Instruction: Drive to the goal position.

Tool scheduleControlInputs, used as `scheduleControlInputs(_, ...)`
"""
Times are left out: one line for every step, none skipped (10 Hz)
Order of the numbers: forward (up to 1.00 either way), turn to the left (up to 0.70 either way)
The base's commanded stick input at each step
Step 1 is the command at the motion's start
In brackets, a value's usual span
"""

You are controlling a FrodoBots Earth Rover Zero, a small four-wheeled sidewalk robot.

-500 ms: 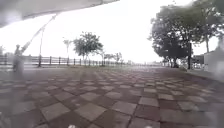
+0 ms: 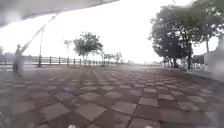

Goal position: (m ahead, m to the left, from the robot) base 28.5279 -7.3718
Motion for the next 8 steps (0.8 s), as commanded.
scheduleControlInputs(0.70, 0.00)
scheduleControlInputs(0.70, 0.00)
scheduleControlInputs(0.70, 0.00)
scheduleControlInputs(0.70, 0.00)
scheduleControlInputs(0.70, 0.00)
scheduleControlInputs(0.70, 0.00)
scheduleControlInputs(0.70, 0.00)
scheduleControlInputs(0.70, 0.00)
